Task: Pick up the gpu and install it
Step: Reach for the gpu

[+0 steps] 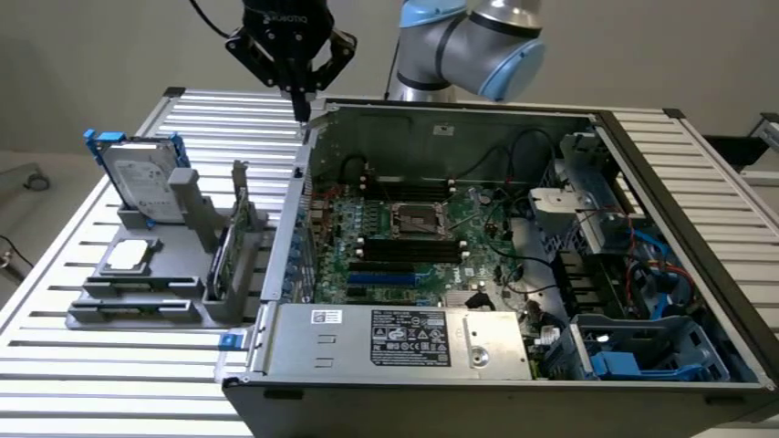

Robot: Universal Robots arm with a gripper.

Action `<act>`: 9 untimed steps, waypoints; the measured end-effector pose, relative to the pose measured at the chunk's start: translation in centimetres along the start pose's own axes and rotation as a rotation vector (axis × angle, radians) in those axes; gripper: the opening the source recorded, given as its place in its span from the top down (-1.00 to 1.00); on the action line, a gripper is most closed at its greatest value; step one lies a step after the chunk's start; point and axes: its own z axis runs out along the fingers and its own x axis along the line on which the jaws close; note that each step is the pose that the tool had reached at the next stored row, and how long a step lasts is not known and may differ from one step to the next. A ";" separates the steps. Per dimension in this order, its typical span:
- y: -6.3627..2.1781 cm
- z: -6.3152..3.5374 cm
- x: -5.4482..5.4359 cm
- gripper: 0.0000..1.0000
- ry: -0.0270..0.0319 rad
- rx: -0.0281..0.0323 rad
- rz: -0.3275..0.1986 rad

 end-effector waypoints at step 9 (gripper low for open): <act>0.60 0.29 4.1 0.79 0.0000 0.0000 0.000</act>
